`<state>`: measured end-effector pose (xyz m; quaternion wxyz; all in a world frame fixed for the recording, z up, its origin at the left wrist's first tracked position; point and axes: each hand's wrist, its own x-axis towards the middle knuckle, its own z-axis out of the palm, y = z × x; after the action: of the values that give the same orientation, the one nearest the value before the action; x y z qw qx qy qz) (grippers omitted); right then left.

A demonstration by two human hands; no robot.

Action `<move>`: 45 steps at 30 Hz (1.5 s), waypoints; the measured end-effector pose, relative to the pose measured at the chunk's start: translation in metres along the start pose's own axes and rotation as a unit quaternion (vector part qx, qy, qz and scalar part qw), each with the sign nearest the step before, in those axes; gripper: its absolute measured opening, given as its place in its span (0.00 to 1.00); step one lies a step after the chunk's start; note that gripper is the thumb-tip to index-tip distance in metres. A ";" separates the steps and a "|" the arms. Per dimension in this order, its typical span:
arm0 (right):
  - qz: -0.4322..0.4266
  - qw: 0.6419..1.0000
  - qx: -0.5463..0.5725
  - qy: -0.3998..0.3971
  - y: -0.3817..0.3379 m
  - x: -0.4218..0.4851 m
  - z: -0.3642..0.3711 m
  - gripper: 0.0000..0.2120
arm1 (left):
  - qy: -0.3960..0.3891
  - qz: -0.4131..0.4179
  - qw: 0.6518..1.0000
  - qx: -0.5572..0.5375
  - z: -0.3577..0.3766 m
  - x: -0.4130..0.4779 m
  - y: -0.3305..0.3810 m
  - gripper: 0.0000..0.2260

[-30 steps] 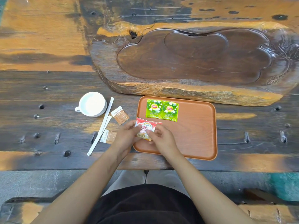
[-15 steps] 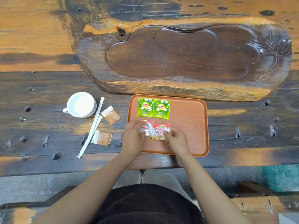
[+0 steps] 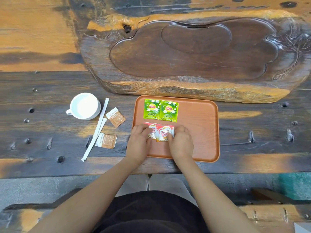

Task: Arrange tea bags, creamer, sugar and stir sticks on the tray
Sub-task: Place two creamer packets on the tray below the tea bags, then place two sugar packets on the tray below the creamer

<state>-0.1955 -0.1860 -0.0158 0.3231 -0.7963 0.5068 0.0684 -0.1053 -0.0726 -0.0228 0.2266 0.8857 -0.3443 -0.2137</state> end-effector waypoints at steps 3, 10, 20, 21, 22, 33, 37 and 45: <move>-0.052 0.998 -0.022 0.041 -0.003 -0.003 0.003 0.12 | -0.001 -0.002 1.000 0.001 0.000 0.000 0.001 0.16; -0.213 0.968 -0.126 0.047 0.003 -0.009 0.015 0.11 | 0.008 0.001 1.000 -0.002 0.001 0.000 0.000 0.15; -0.181 0.976 -0.097 0.071 -0.005 -0.006 0.014 0.08 | 0.035 0.027 0.998 -0.046 -0.009 -0.002 -0.008 0.16; -0.186 0.976 -0.086 0.073 -0.012 -0.006 0.012 0.09 | 0.053 0.022 0.997 -0.055 -0.016 -0.001 -0.011 0.15; -0.196 0.975 -0.074 0.067 -0.021 -0.005 0.011 0.09 | 0.074 0.009 0.995 -0.059 -0.023 -0.001 -0.016 0.14; -0.302 0.937 -0.153 -0.084 -0.140 0.036 0.062 0.15 | 0.078 -0.167 0.983 0.021 -0.059 -0.031 -0.105 0.19; -0.277 0.936 -0.207 -0.069 -0.160 0.040 0.084 0.16 | 0.061 -0.182 0.980 0.045 -0.061 -0.029 -0.104 0.21; -0.190 0.969 -0.099 -0.119 -0.168 0.028 0.093 0.20 | 0.047 -0.195 0.978 0.051 -0.066 -0.026 -0.109 0.16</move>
<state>-0.0191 -0.1067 -0.0262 0.3080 -0.8922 0.2946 0.1495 -0.0314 0.0342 -0.0238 0.1509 0.9552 -0.1642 -0.1945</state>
